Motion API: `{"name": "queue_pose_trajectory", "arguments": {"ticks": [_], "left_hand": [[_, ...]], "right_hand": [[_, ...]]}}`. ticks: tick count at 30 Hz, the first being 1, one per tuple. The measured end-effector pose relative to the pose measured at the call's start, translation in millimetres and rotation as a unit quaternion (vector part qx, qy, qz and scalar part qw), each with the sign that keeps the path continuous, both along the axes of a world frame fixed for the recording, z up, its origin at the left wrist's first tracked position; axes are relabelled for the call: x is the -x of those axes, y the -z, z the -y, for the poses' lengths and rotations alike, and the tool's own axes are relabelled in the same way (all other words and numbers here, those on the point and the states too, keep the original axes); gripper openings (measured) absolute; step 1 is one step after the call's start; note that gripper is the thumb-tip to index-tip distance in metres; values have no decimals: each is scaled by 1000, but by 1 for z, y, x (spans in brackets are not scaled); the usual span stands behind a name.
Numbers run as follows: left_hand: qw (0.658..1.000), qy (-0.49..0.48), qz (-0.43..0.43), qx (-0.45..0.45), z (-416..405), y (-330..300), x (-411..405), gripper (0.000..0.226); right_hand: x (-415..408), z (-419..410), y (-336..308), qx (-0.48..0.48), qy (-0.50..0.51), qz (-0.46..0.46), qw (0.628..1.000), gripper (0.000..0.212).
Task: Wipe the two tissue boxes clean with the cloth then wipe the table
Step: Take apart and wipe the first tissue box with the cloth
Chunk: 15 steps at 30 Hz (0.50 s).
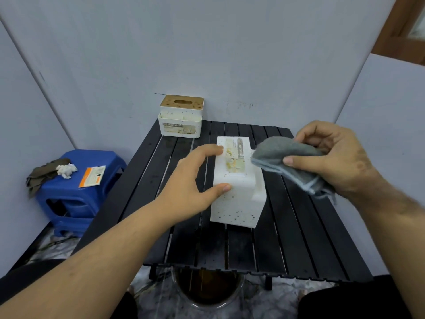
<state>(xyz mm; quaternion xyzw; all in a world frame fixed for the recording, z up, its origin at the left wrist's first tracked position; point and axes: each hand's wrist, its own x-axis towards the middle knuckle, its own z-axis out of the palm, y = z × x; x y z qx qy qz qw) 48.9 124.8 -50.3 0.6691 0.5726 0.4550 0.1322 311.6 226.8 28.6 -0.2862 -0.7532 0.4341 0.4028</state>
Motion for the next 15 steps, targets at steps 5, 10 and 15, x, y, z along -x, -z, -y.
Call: {"name": "queue_pose_trajectory", "arguments": {"ticks": [5,10,15], "left_hand": [[996,-15,-1,-88,0,7,-5,27],[994,-4,47,-96,-3,13,-4,25],[992,5,93,-80,-4,19,-2,25]], "right_hand": [[29,16,14,-88,-5,93,992,33],[40,19,16,-54,50,65,995,30],[41,20,14,-63,28,82,994,27]]}}
